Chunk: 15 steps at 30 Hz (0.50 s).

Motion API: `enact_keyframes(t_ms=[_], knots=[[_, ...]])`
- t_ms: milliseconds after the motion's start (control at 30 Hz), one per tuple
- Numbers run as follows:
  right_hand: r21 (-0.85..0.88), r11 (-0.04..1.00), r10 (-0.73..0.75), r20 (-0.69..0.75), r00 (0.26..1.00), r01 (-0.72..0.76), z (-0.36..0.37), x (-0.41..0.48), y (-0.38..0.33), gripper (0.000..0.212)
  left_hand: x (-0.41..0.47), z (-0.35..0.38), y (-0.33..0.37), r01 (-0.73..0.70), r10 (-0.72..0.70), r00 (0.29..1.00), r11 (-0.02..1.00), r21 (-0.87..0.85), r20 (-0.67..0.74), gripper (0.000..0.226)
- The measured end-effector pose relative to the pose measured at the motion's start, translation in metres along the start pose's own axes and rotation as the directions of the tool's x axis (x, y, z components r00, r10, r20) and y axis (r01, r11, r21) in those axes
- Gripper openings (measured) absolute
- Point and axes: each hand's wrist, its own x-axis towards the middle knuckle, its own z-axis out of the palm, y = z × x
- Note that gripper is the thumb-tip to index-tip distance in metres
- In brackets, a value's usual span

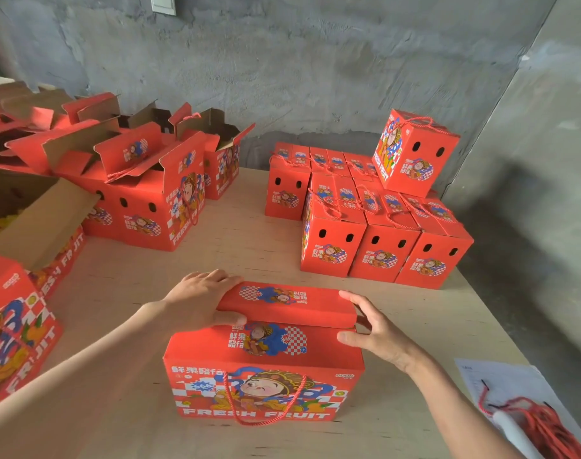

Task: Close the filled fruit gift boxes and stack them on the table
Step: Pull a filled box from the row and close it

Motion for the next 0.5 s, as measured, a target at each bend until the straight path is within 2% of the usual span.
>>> enact_keyframes(t_ms=[67, 167, 267, 333, 500], knots=[[-0.089, 0.996, -0.003, 0.059, 0.998, 0.008, -0.008, 0.0, -0.005, 0.071, 0.002, 0.004, -0.002, -0.002, 0.003, 1.0, 0.999, 0.038, -0.007, 0.101], [-0.221, 0.971, -0.087, 0.024, 0.996, 0.09, -0.008, 0.006, -0.014, 0.049, 0.003, 0.004, -0.005, -0.018, 0.019, 0.999, 0.999, 0.035, -0.037, 0.102], [-0.362, 0.917, -0.165, 0.035, 0.986, 0.166, 0.003, 0.01, -0.017, 0.045, 0.003, 0.004, -0.003, -0.033, 0.035, 0.997, 0.999, 0.027, -0.074, 0.13], [-0.389, 0.904, -0.189, 0.012, 0.982, 0.179, 0.007, 0.009, -0.015, 0.043, 0.002, 0.006, -0.003, -0.033, 0.035, 0.994, 0.999, 0.03, -0.099, 0.136], [-0.432, 0.88, -0.229, -0.018, 0.973, 0.199, 0.009, 0.01, -0.012, 0.042, 0.002, 0.008, -0.003, -0.027, 0.035, 0.991, 0.997, 0.069, -0.128, 0.133]])
